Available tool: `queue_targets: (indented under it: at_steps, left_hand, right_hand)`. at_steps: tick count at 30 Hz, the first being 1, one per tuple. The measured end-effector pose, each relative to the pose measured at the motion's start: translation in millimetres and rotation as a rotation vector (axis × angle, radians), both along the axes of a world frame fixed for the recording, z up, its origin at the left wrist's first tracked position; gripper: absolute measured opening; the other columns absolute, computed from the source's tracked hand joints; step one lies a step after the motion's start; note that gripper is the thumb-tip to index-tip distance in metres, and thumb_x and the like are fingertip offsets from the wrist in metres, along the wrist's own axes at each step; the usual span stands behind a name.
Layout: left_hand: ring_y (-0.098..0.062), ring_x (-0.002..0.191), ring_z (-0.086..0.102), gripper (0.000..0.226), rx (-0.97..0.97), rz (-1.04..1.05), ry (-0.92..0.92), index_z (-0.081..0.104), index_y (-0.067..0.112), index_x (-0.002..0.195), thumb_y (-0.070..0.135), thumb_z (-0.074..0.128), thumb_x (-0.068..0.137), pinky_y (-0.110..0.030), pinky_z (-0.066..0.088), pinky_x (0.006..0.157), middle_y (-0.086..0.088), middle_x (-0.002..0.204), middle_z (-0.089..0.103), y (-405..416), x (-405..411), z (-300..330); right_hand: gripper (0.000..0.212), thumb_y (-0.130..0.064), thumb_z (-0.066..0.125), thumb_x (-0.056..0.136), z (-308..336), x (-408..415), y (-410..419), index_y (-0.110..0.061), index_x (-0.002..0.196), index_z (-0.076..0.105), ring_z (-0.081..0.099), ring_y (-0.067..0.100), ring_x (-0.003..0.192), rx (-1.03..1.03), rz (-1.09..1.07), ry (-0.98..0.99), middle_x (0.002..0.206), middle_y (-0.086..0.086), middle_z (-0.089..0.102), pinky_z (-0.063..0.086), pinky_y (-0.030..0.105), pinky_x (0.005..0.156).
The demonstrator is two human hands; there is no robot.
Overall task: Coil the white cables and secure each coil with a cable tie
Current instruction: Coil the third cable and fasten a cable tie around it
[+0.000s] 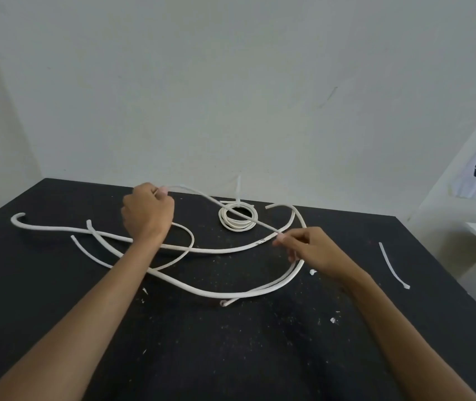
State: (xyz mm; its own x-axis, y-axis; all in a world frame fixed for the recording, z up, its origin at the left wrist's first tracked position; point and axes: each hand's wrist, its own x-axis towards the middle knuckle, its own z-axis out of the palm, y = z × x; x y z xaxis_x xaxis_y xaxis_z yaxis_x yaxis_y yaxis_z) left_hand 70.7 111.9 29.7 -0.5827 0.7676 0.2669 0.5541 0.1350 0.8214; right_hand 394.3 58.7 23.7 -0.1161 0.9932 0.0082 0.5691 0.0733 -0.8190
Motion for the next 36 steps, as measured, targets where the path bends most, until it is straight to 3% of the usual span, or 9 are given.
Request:
queue_targets:
  at_steps: [2, 5, 8, 10, 12, 16, 21, 29, 36]
  left_hand:
    - [-0.037, 0.1, 0.071, 0.015, -0.023, -0.076, 0.076, 0.074, 0.016, 0.1, 0.023, 0.062, 0.102, -0.046, 0.058, 0.089, -0.009, 0.098, 0.075, -3, -11, -6]
    - [-0.035, 0.128, 0.061, 0.037, 0.051, -0.258, 0.322, 0.066, 0.021, 0.139, 0.028, 0.064, 0.103, -0.057, 0.046, 0.112, -0.015, 0.133, 0.066, -10, 3, -8]
    - [-0.027, 0.149, 0.042, 0.054, 0.245, -0.461, 0.592, 0.047, 0.034, 0.157, 0.047, 0.055, 0.106, -0.063, 0.026, 0.124, -0.009, 0.155, 0.049, -23, 33, 4]
    - [-0.019, 0.141, 0.05, 0.046, 0.293, -0.681, 0.614, 0.048, 0.04, 0.153, 0.05, 0.045, 0.108, -0.058, 0.03, 0.122, 0.001, 0.146, 0.059, -31, 50, 11]
    - [-0.017, 0.101, 0.068, 0.026, 0.252, -0.881, 0.474, 0.061, 0.036, 0.129, 0.044, 0.044, 0.111, -0.049, 0.051, 0.098, 0.008, 0.104, 0.074, -37, 59, 15]
    - [-0.02, 0.052, 0.048, 0.033, 0.299, -0.658, 0.184, 0.058, 0.021, 0.08, 0.029, 0.049, 0.11, -0.038, 0.044, 0.057, 0.002, 0.056, 0.052, -27, 54, 11]
    - [-0.009, 0.057, 0.056, 0.04, 0.19, -0.416, 0.123, 0.07, 0.017, 0.079, 0.029, 0.049, 0.111, -0.024, 0.04, 0.062, 0.005, 0.063, 0.062, -14, 20, 15]
    - [-0.025, 0.066, 0.063, 0.011, 0.094, -0.52, 0.122, 0.06, 0.025, 0.108, 0.036, 0.059, 0.107, -0.035, 0.05, 0.066, -0.011, 0.075, 0.068, -13, 6, 22]
    - [-0.011, 0.09, 0.066, 0.004, -0.09, -0.62, 0.242, 0.068, 0.025, 0.098, 0.027, 0.069, 0.102, -0.03, 0.051, 0.079, 0.004, 0.094, 0.07, -9, -12, 9]
  right_hand:
    - [0.029, -0.024, 0.058, 0.111, -2, 6, 2, -0.019, 0.1, 0.085, 0.061, 0.016, 0.066, 0.017, -0.028, 0.115, 0.068, 0.005, 0.058, 0.063, 0.044, 0.086]
    - [0.029, -0.019, 0.056, 0.112, 15, -7, 5, -0.016, 0.103, 0.083, 0.053, 0.019, 0.062, 0.123, -0.039, 0.222, 0.066, 0.002, 0.049, 0.062, 0.037, 0.071]
    - [0.027, -0.027, 0.057, 0.111, 46, -33, 5, -0.022, 0.103, 0.082, 0.054, 0.013, 0.059, 0.28, 0.032, 0.071, 0.061, -0.01, 0.056, 0.055, 0.031, 0.067]
    - [0.025, -0.032, 0.061, 0.109, 62, -47, 7, -0.025, 0.098, 0.083, 0.064, 0.013, 0.07, 0.394, 0.052, -0.067, 0.069, -0.011, 0.069, 0.054, 0.032, 0.074]
    - [0.023, -0.035, 0.065, 0.106, 71, -53, 9, -0.027, 0.093, 0.082, 0.065, 0.017, 0.076, 0.458, 0.026, -0.122, 0.074, -0.003, 0.07, 0.051, 0.032, 0.076]
    - [0.025, -0.039, 0.069, 0.104, 70, -44, 11, -0.025, 0.088, 0.082, 0.055, 0.008, 0.066, 0.379, 0.021, -0.016, 0.07, 0.001, 0.067, 0.042, 0.023, 0.068]
    - [0.041, -0.037, 0.054, 0.113, 44, -12, 1, -0.006, 0.099, 0.076, 0.028, 0.015, 0.057, -0.011, 0.021, 0.192, 0.064, -0.003, 0.029, 0.028, 0.025, 0.052]
    - [0.034, -0.03, 0.044, 0.116, 29, 6, 8, -0.011, 0.097, 0.065, 0.033, 0.013, 0.052, -0.052, -0.159, 0.327, 0.066, -0.003, 0.037, 0.031, 0.024, 0.052]
    - [0.03, -0.023, 0.044, 0.115, 7, 51, 26, -0.01, 0.098, 0.064, 0.032, 0.011, 0.05, -0.043, -0.592, 0.707, 0.066, -0.003, 0.04, 0.028, 0.029, 0.054]
